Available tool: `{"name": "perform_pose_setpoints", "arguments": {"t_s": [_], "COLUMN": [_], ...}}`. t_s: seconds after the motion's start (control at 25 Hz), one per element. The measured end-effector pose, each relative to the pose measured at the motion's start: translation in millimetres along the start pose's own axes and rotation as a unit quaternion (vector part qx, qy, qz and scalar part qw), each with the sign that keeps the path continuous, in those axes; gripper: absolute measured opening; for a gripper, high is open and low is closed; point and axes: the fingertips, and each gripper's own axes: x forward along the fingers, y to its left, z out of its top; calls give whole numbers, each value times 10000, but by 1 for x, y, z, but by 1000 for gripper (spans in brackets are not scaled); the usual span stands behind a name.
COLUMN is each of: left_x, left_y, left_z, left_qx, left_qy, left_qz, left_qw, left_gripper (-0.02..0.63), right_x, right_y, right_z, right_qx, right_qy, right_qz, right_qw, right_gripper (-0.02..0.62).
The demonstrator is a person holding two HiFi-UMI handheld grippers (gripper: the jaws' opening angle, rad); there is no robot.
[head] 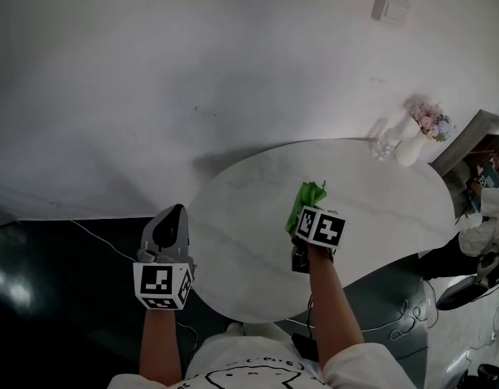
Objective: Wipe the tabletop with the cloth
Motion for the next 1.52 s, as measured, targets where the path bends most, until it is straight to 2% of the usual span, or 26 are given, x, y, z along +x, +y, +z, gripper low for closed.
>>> {"name": "perform_pose_setpoints", "arguments": {"t_s": [0.36,0.52,0.76,0.92,1.24,1.4,1.52], "left_x": [13,13,18,28,49,59,66], "left_y": [-1,5,23,34,58,64,67], "left_z": [-3,-13,-31,-41,-60,-72,-79], "left_qx": [152,146,144,130,-4,-45,-85], "left_qy": [140,263,462,556,628,708,758], "left_qz": [127,133,45,-97,-287,-353,-363], "left_qw": [9997,9995,9988,9983,9976,9969,9964], "left_gripper": [20,20,20,20,20,20,20], "right_x": [65,90,130,159,209,229,238], "right_y": [51,74,119,137,145,153,153], "right_z": [24,24,26,21,5,-5,-9], "right_qx": [-818,-1501,-2244,-2199,-1994,-2012,-2059], "right_qy": [283,465,568,708,1150,1456,1483], "right_qz": [516,531,623,569,377,521,552], "right_qw": [9949,9861,9708,9713,9724,9673,9657], "right_gripper": [43,43,44,44,44,43,43]}}
